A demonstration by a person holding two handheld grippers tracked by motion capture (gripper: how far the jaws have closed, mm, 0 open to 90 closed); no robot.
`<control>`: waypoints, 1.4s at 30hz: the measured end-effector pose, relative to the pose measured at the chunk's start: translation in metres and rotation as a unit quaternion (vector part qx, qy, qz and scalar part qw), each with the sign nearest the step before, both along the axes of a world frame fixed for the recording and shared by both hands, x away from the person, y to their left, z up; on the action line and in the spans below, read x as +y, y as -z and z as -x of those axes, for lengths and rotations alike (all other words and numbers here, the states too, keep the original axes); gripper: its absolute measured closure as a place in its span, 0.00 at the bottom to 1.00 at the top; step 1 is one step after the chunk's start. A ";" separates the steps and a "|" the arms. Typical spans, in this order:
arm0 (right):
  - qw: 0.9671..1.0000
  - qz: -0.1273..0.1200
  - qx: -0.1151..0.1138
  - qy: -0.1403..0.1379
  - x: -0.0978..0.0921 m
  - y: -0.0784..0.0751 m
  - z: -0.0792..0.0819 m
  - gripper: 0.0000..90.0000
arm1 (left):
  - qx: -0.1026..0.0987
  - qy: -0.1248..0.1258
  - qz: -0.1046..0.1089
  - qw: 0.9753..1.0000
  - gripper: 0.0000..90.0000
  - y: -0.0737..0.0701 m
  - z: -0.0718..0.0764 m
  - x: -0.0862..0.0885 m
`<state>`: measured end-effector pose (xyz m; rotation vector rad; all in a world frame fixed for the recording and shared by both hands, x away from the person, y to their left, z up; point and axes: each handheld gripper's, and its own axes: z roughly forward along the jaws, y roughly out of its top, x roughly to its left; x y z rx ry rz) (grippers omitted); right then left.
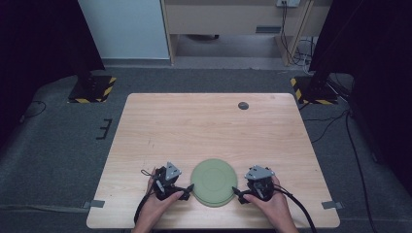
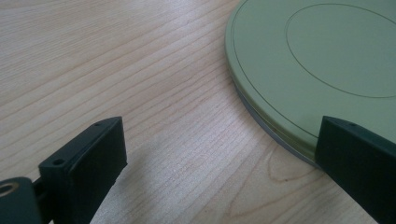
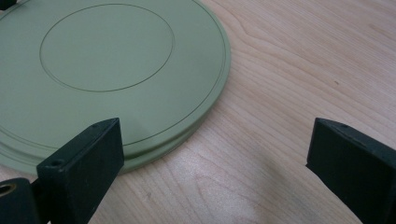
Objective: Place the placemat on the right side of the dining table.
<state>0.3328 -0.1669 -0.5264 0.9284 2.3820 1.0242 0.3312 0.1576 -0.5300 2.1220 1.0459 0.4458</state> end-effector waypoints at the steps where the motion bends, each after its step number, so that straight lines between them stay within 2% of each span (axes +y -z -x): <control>1: 1.000 0.003 -0.003 0.003 0.001 0.000 0.000 0.04 | -0.001 0.000 -0.001 1.000 0.02 0.000 0.000 0.000; 11: 1.000 -0.001 -0.001 0.026 0.001 0.000 -0.005 0.03 | -0.007 -0.014 -0.001 1.000 0.01 0.001 -0.003 -0.002; 14: 1.000 -0.006 0.001 0.026 0.000 0.000 -0.005 0.05 | -0.003 -0.012 0.006 1.000 0.02 0.000 -0.003 -0.001; 20: 1.000 -0.005 0.005 0.015 0.000 0.001 -0.001 0.07 | -0.006 -0.008 0.001 1.000 0.02 0.000 -0.001 -0.003; 28: 1.000 0.000 -0.003 0.025 0.002 0.001 -0.004 0.05 | -0.011 -0.017 0.001 1.000 0.01 0.001 -0.003 -0.004; 35: 0.999 -0.005 -0.002 0.036 0.001 0.001 -0.006 0.05 | -0.011 -0.023 0.004 1.000 0.01 0.001 -0.005 -0.005; 38: 0.999 -0.015 0.005 0.034 0.000 0.001 -0.005 0.08 | -0.009 -0.020 0.004 1.000 0.02 0.001 -0.004 -0.004; 42: 1.000 -0.011 0.007 0.028 0.001 0.001 -0.002 0.08 | -0.008 -0.011 0.000 1.000 0.03 0.001 -0.002 -0.006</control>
